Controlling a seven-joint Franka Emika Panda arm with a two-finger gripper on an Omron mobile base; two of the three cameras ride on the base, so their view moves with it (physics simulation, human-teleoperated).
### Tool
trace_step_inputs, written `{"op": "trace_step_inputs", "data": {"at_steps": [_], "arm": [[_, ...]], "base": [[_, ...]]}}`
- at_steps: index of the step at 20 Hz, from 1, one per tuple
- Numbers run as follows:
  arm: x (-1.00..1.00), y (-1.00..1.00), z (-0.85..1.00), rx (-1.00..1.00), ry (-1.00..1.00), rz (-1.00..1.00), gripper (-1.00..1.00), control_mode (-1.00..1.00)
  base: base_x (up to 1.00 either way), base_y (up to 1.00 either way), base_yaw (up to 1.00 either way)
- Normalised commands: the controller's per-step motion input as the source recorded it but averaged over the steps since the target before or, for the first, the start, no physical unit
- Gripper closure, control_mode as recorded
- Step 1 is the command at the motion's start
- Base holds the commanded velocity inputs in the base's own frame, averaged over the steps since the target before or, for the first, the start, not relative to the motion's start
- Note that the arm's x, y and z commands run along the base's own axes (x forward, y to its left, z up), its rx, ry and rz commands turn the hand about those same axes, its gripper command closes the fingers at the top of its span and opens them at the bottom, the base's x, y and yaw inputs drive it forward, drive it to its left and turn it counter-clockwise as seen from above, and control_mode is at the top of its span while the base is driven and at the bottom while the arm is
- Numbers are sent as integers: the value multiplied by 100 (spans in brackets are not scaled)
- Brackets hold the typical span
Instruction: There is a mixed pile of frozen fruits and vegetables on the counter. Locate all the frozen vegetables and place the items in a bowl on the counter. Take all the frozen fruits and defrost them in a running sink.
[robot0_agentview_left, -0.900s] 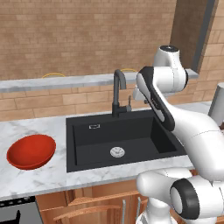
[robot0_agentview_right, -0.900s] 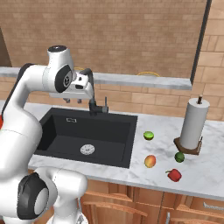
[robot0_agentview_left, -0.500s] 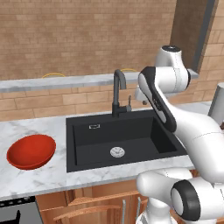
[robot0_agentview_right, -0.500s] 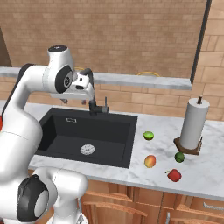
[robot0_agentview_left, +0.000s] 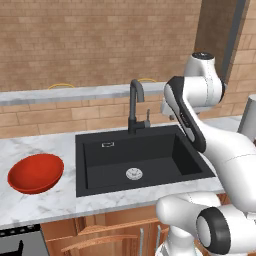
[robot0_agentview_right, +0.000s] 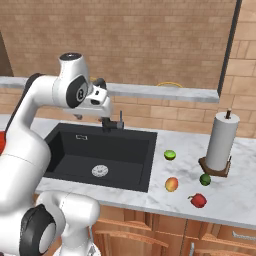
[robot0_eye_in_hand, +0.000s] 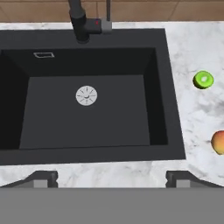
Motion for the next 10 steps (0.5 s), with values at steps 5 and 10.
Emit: {"op": "trace_step_inputs", "data": {"at_steps": [5,10], "arm": [[-27,-40,-8,0,0,-16,-100,-100],[-28,-35,-12,0,0,-16,-100,-100]], "base": [[0,0,0],[0,0,0]]}}
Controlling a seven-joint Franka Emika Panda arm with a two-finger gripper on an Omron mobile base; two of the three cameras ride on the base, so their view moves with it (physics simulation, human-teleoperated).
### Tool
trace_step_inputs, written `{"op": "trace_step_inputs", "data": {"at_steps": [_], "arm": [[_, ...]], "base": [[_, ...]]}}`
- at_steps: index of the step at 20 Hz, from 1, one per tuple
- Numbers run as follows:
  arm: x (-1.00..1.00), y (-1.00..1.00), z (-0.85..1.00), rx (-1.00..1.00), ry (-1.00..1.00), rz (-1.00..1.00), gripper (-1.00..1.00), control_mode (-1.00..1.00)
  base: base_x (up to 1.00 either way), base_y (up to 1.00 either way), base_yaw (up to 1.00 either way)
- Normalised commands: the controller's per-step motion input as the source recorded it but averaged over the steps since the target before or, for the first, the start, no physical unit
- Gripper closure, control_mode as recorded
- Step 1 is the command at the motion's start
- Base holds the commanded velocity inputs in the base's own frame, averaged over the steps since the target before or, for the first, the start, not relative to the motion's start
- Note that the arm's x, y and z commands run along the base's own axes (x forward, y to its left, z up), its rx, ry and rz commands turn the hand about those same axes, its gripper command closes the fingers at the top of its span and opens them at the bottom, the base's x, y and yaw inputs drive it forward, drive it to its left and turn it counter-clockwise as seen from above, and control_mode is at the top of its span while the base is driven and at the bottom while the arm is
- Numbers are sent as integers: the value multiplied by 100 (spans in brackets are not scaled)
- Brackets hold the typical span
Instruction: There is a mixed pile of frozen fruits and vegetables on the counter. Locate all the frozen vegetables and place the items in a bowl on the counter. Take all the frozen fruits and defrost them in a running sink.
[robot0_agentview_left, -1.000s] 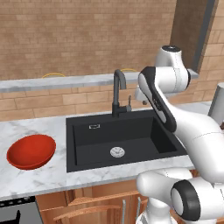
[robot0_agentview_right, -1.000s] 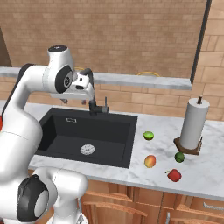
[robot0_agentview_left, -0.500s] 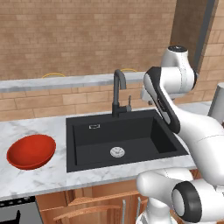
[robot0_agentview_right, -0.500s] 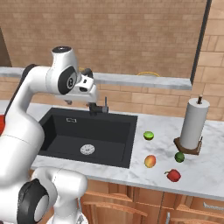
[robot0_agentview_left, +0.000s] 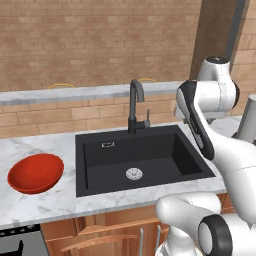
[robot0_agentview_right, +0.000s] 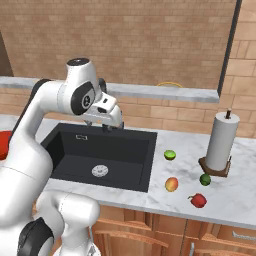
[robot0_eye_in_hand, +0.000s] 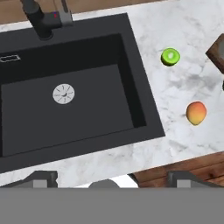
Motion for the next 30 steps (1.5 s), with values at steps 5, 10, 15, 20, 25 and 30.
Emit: {"op": "trace_step_inputs", "data": {"at_steps": [5,10,15,20,25,30], "arm": [[-26,-36,-17,0,1,-17,-100,-100],[-1,-39,-16,-3,5,-14,-100,-100],[0,-49,-22,0,8,-14,-100,-100],[0,-40,-22,-2,9,-14,-100,-100],[-2,-21,-25,-2,7,-14,-100,-100],[0,-22,-32,-1,3,-10,-100,-100]], "base": [[0,0,0],[0,0,0],[0,0,0],[0,0,0],[0,0,0],[0,0,0]]}}
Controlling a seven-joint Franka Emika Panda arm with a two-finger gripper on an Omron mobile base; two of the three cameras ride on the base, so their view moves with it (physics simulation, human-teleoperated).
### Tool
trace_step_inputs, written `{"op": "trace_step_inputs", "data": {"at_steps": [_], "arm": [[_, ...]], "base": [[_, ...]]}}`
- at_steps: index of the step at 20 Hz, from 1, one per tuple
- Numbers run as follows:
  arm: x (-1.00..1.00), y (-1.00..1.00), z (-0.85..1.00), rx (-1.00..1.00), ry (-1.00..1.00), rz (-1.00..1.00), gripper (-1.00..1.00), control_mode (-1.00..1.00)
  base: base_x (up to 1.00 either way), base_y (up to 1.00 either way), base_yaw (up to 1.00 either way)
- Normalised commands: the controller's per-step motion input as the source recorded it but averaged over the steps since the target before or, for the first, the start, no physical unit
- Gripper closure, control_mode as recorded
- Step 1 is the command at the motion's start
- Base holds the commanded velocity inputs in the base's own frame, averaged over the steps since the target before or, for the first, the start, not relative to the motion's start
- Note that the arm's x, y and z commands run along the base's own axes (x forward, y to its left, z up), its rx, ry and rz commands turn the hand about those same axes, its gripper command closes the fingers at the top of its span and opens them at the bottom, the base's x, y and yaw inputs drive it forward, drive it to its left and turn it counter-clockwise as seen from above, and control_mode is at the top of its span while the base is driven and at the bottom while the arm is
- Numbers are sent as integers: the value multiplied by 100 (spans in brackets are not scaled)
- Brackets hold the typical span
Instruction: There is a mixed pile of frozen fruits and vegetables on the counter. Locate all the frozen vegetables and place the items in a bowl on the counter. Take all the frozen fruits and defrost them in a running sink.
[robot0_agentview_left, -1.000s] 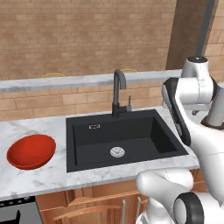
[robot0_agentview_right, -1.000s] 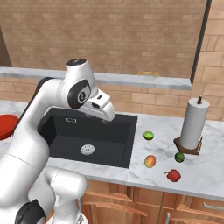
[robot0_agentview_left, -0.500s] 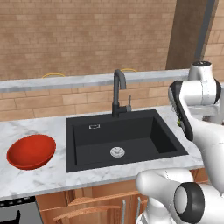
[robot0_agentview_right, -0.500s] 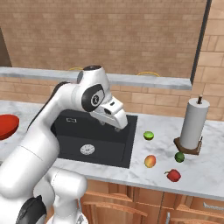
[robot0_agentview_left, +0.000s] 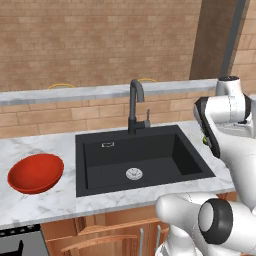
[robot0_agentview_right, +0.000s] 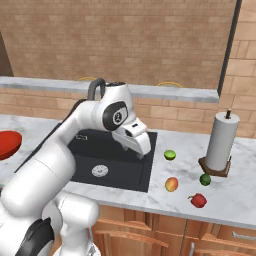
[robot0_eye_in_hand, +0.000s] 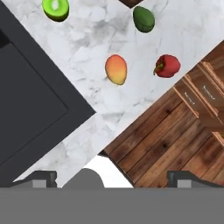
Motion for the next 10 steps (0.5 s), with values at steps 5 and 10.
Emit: {"op": "trace_step_inputs", "data": {"at_steps": [5,10], "arm": [[2,-30,-17,1,-2,0,-100,-100],[9,-34,-3,2,-1,4,-100,-100]], "base": [[0,0,0],[0,0,0]]}}
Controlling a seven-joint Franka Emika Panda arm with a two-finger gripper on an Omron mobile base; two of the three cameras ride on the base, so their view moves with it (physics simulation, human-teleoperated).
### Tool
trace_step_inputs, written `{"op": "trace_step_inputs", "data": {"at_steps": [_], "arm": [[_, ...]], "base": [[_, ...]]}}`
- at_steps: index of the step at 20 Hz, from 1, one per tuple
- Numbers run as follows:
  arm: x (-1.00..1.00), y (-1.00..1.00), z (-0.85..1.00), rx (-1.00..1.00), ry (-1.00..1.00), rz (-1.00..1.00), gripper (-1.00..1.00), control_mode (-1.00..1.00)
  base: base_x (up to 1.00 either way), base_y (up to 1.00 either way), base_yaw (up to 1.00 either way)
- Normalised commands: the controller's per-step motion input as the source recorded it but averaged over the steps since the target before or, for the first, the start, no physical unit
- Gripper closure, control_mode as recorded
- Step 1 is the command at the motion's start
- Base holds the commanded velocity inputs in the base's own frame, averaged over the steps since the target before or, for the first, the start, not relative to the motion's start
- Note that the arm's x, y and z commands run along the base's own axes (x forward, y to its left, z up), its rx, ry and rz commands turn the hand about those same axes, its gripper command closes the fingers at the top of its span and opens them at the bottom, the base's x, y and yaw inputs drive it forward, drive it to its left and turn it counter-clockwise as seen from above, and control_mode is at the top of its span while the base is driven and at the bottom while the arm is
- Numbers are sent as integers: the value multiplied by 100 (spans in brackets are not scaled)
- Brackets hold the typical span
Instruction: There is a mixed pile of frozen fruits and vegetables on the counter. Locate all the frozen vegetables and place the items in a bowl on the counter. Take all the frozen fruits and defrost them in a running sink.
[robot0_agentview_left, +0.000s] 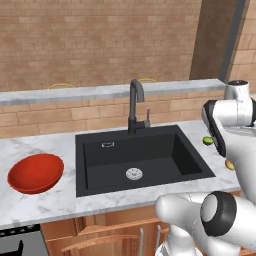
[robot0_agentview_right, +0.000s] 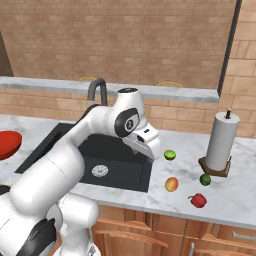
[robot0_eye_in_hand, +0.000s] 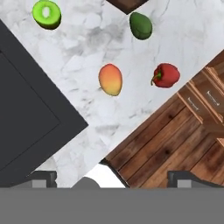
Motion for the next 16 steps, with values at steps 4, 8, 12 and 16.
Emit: {"op": "trace_step_inputs", "data": {"at_steps": [4,8,12,16], "arm": [[10,-37,-19,5,5,7,-100,-100],[0,-12,-29,0,8,0,-100,-100],[-8,-12,-19,0,1,-3,-100,-100],[-41,-32,-4,7,0,-5,-100,-100]], "base": [[0,0,0],[0,0,0],[0,0,0],[0,0,0]]}}
